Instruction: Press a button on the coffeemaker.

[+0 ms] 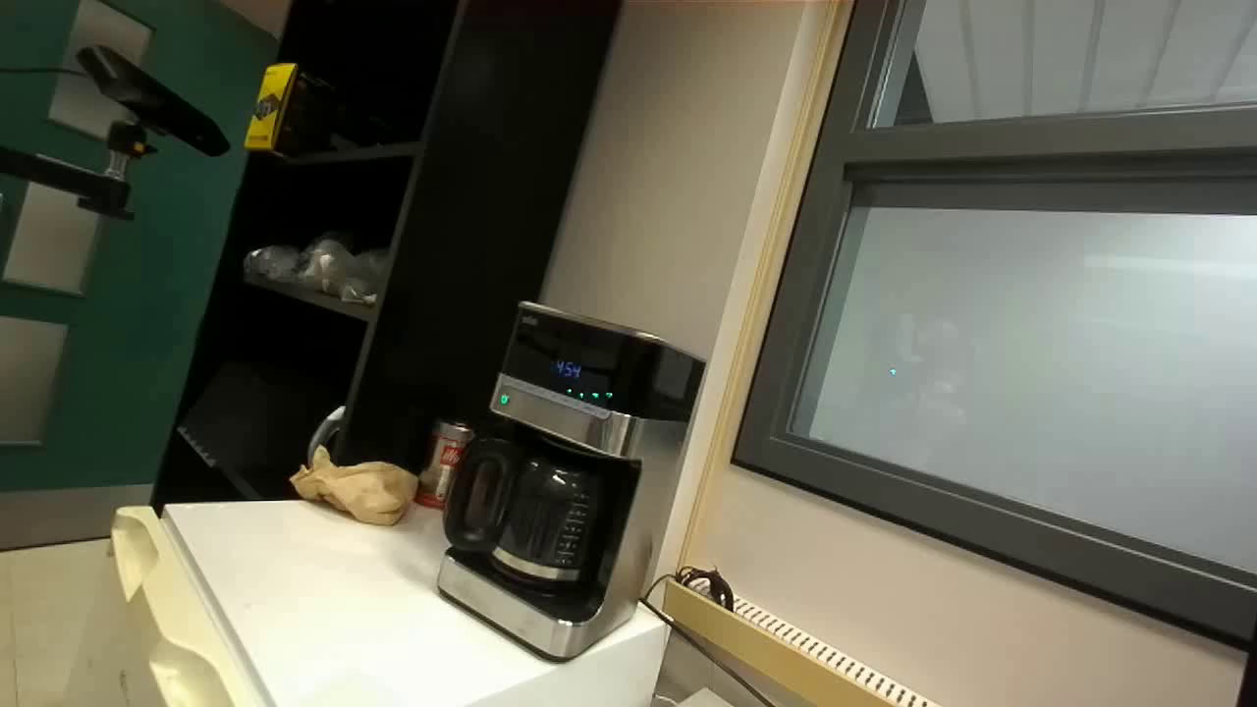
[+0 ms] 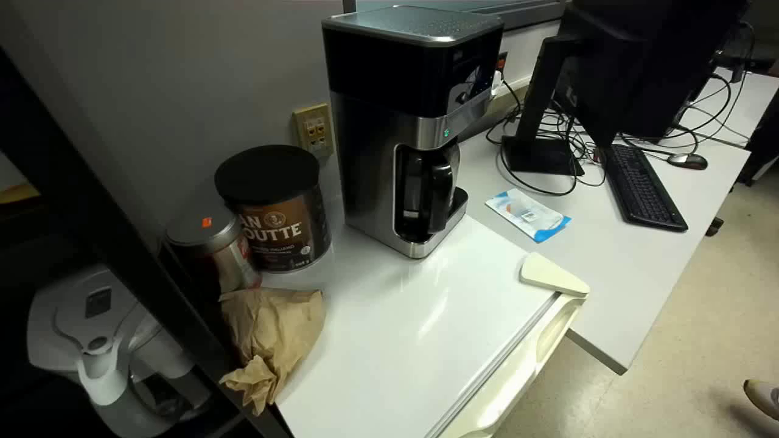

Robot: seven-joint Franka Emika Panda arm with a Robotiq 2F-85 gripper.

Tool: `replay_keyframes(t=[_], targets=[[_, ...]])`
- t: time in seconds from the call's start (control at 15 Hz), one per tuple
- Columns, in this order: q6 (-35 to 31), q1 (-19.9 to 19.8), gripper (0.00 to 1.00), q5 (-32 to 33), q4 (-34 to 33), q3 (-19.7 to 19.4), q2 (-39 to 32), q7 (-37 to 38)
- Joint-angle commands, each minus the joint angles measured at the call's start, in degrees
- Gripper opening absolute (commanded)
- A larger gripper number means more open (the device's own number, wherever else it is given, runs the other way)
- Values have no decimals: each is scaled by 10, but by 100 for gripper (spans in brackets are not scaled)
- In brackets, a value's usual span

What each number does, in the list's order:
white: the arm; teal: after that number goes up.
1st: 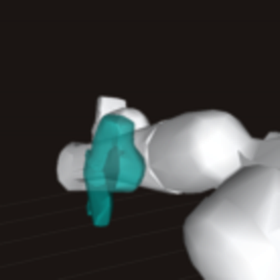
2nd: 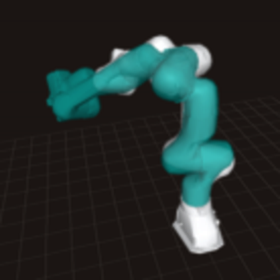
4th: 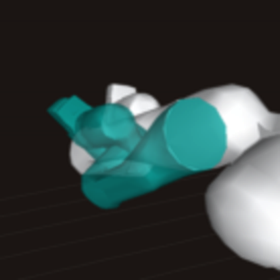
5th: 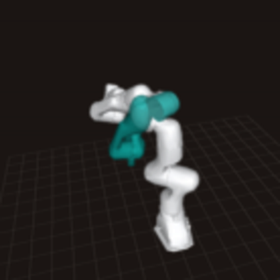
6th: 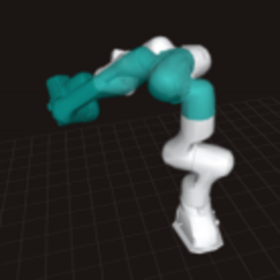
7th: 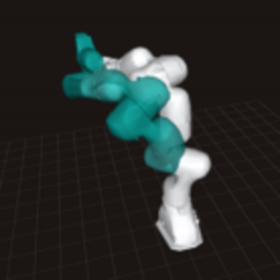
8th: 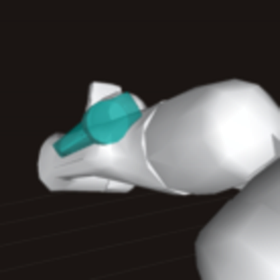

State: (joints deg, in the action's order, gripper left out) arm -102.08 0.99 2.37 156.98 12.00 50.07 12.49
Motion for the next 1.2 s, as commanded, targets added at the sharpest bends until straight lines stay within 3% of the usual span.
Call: replay_keyframes(t=[0.0,0.53,0.8,1.13], targets=[[1,8,100,5,-1,-7,-2,5],[1,8,100,5,-1,-7,-2,5],[-12,-3,100,42,-21,-10,-60,-17],[-34,-11,100,110,-70,-30,-186,-67]])
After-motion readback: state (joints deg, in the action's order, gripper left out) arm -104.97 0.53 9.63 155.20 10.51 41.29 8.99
